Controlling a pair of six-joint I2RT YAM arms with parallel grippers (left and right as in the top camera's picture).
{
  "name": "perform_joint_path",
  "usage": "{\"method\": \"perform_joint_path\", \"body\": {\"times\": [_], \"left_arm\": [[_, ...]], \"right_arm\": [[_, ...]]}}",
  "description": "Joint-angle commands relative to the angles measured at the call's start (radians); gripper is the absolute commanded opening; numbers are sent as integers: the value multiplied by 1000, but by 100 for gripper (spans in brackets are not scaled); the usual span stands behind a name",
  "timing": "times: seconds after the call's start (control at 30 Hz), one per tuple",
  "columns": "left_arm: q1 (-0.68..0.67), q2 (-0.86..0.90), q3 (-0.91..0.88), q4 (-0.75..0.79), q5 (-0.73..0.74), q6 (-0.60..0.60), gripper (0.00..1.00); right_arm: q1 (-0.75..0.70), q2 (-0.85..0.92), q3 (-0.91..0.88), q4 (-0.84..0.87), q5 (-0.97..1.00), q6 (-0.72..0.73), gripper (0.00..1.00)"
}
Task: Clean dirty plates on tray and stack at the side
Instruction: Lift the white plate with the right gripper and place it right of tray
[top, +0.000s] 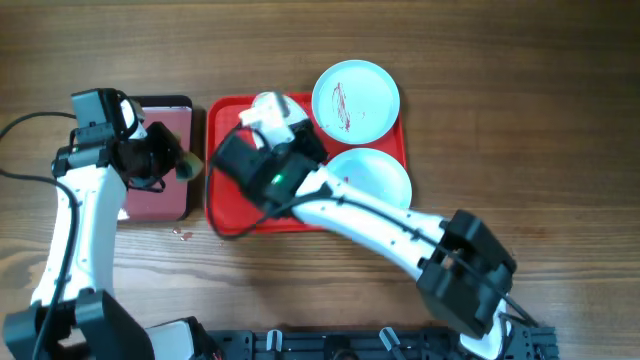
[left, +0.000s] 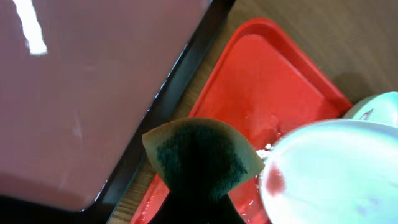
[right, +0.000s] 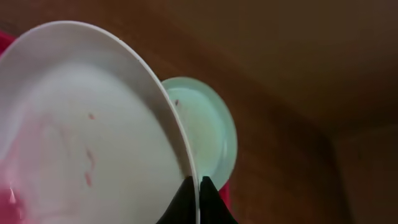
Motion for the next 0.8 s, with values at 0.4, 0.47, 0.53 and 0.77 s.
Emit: {"method": "perform_joint_path", "body": {"times": [0.4, 0.47, 0.53, 0.77], "left_arm": [[2, 38, -4, 33, -4, 19, 4], [-19, 38, -4, 32, 3, 19, 4], [-60, 38, -4, 43, 3, 19, 4], [-157, 38, -5, 73, -33, -30, 4]], "right_arm": [[47, -38, 23, 38, 54, -89, 4], [8, -106, 23, -19, -194, -6, 4], [-100, -201, 23, -48, -478, 47, 4], [-779, -375, 16, -285, -1102, 117, 4]]}}
